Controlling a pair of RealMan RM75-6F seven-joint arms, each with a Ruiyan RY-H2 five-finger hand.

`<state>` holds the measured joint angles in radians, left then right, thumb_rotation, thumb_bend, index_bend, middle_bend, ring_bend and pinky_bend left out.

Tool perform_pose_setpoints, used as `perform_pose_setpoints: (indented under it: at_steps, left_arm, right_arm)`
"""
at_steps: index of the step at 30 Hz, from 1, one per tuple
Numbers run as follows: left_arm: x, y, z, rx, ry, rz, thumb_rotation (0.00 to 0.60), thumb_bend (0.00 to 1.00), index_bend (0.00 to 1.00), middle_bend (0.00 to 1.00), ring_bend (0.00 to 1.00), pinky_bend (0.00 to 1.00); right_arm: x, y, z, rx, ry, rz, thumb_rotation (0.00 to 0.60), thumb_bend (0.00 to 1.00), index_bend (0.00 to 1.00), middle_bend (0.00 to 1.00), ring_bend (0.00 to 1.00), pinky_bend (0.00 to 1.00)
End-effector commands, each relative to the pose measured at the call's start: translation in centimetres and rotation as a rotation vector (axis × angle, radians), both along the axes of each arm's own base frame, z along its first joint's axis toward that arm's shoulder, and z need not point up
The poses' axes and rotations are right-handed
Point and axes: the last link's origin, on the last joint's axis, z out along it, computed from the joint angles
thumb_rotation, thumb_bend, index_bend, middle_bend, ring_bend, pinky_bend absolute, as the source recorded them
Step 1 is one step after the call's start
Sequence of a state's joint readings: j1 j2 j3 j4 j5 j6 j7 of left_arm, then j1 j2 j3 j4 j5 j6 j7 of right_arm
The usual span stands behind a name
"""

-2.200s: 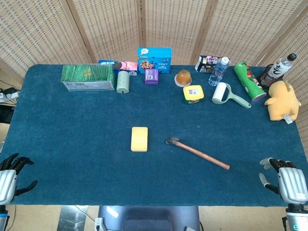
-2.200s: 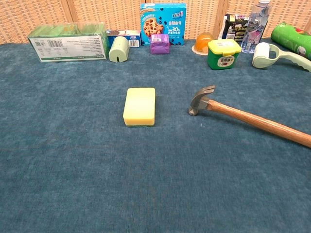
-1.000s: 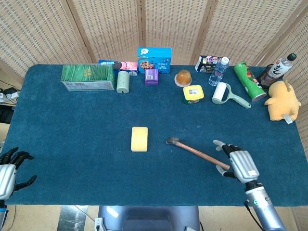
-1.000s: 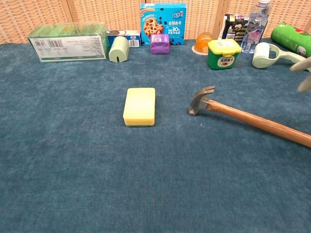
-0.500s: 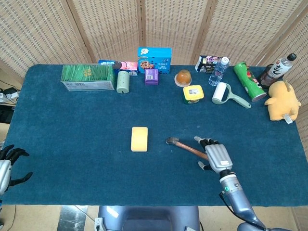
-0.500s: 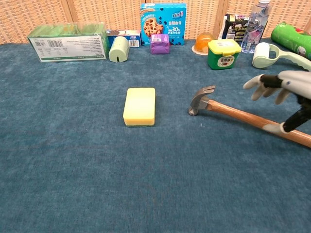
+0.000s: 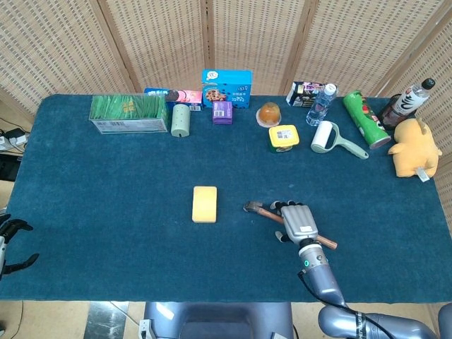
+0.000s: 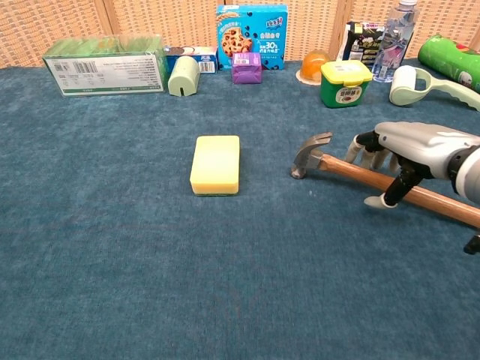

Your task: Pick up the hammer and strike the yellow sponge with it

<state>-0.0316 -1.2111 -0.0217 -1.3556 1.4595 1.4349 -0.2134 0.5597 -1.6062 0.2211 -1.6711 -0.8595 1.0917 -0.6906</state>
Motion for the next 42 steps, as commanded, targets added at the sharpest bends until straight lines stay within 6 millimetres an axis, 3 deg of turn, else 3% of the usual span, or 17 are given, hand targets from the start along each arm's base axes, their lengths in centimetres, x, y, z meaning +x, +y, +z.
perform_pose_setpoints:
  at_steps: [1,6,11,17,23,25,30,42]
  left_arm:
    - [-0.3,-0.1,-0.1,-0.001,-0.005,0.006,0.600,0.20,0.36,0.28,0.12,0.14]
    - [-0.6,-0.3,0.0,0.006,-0.009,0.015,0.600,0.20,0.36,0.28,0.12,0.14]
    - [-1.1,-1.0,0.3,0.024,-0.006,0.044,0.600,0.20,0.36,0.28,0.12,0.13]
    - [-1.5,-1.6,0.5,0.031,-0.003,0.065,0.600,0.20,0.36,0.28,0.12,0.13]
    - [-1.4,-1.6,0.3,0.027,-0.005,0.063,0.600,0.20,0.36,0.28,0.12,0.13]
    - [-1.1,-1.5,0.1,0.020,-0.005,0.055,0.600,0.20,0.36,0.28,0.12,0.13]
    - [-0.7,-1.4,0.0,0.015,-0.003,0.046,0.600,0.20,0.36,0.28,0.12,0.13]
    - [0.1,-1.6,0.0,0.017,0.010,0.040,0.600,0.20,0.36,0.28,0.12,0.13]
  right_arm:
    - [0.2,-0.5,-0.2,-0.004,0.011,-0.008,0.600,0.31,0.33,0.42,0.38,0.36]
    - [0.7,-1.4,-0.9,-0.013,0.017,-0.006,0.600,0.32,0.46,0.54,0.54,0.47]
    - [1.7,-2.8,-1.9,-0.045,0.005,0.017,0.600,0.32,0.66,0.73,0.77,0.67]
    - [2.3,-4.2,-2.0,-0.073,-0.077,0.009,0.600,0.32,0.82,0.92,0.99,0.91]
    - [2.6,-4.5,-1.0,-0.073,-0.209,0.003,0.600,0.32,0.88,1.00,1.00,1.00]
    - [3.1,-4.4,-0.1,-0.054,-0.356,-0.029,0.600,0.32,0.89,1.00,1.00,1.00]
    - [3.6,-4.3,0.8,-0.003,-0.490,-0.039,0.600,0.33,0.91,1.00,1.00,1.00]
    - [6.3,-4.4,1.3,0.134,-0.653,0.002,0.600,0.35,0.92,1.00,1.00,1.00]
